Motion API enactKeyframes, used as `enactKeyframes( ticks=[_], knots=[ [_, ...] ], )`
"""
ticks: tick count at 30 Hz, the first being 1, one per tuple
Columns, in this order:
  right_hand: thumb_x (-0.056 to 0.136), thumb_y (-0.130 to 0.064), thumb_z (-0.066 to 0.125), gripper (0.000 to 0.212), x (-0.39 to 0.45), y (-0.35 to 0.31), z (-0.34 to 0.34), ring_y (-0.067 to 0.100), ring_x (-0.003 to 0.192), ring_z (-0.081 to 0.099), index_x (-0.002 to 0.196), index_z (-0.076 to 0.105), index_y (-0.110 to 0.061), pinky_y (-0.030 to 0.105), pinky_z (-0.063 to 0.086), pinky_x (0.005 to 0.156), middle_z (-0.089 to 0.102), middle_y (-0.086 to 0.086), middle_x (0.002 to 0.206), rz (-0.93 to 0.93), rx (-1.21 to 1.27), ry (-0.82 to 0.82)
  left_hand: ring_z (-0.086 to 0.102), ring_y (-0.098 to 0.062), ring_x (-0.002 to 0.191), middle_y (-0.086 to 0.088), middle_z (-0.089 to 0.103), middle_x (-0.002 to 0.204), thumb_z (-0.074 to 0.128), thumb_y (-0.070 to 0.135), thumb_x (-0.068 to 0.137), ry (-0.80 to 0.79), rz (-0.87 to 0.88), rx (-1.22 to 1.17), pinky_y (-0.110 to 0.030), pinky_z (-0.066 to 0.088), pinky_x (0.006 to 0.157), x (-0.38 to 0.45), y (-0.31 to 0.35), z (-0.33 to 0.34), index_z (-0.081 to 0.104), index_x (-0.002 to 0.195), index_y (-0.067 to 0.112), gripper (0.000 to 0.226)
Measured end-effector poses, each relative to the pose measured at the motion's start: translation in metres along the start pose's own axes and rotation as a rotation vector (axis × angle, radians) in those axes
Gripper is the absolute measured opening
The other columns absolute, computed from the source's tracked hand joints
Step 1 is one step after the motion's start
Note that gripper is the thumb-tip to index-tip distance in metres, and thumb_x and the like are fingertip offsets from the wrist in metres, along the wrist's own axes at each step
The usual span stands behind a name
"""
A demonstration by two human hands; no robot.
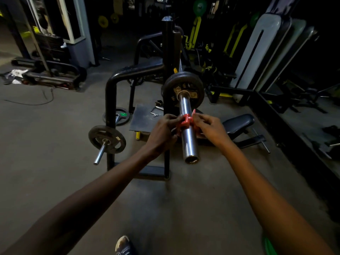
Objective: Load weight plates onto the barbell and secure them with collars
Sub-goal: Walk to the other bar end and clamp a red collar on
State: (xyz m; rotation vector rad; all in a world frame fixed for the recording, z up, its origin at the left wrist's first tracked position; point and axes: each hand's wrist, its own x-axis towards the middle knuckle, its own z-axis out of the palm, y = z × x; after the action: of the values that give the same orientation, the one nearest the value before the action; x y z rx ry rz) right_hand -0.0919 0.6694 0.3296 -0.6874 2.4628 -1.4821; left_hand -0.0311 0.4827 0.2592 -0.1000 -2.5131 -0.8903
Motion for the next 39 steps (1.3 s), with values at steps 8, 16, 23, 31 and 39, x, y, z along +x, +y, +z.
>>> enactKeyframes(
  ticks=[8,16,23,31,39],
  knots=[
    [0.093,-0.048,0.073,0.048,0.099,0.007,0.008,0.026,0.102,0.075,0.122,0.064,-0.011,0.041,0.066,0.081,0.072,0.013,0.115,0.206,0.122,0.173,0.045,-0.035,0.139,-0.016,0.053,0.142,0.07,0.037,0.096,0.064,-0.004,0.306,-0.058,0.029,0.121,0.086,-0.038,-0.006,0.064,0.141,0.034,0.045],
    [0.051,-0.074,0.085,0.093,0.157,0.004,0.011,0.024,0.098,0.077,0.112,0.07,-0.006,0.046,0.067,0.082,0.077,0.013,0.109,0.291,0.235,0.263,-0.005,-0.044,0.162,-0.023,0.008,0.175,0.062,0.045,0.093,0.113,0.131,0.452,-0.069,-0.004,0.128,0.136,-0.077,0.007,0.041,0.159,0.037,0.07],
    [0.087,-0.047,0.08,0.036,0.181,0.007,0.007,0.022,0.097,0.072,0.095,0.058,-0.019,0.048,0.064,0.091,0.07,0.008,0.102,0.283,0.188,0.193,-0.003,-0.03,0.165,-0.017,0.0,0.177,0.036,0.05,0.109,0.265,0.09,0.262,-0.044,-0.021,0.129,0.181,-0.08,0.009,0.013,0.168,0.011,0.075],
    [0.088,-0.028,0.083,0.037,0.183,0.03,-0.023,0.022,0.087,0.08,0.113,0.069,-0.004,0.041,0.066,0.084,0.082,0.012,0.094,0.347,0.619,0.061,-0.012,-0.03,0.164,-0.009,-0.013,0.177,0.044,0.043,0.106,0.241,-0.022,0.264,-0.071,-0.01,0.126,0.182,-0.093,0.036,0.002,0.17,0.021,0.08],
    [0.092,-0.006,0.063,0.07,0.185,0.058,-0.047,0.02,0.151,0.041,0.158,0.042,-0.016,0.035,0.039,0.122,0.045,0.006,0.161,-0.697,-0.605,0.067,-0.003,-0.036,0.164,-0.019,-0.002,0.176,0.028,0.07,0.102,0.197,0.104,0.431,-0.07,-0.002,0.127,0.194,-0.085,0.023,0.01,0.168,0.009,0.092]
  ],
)
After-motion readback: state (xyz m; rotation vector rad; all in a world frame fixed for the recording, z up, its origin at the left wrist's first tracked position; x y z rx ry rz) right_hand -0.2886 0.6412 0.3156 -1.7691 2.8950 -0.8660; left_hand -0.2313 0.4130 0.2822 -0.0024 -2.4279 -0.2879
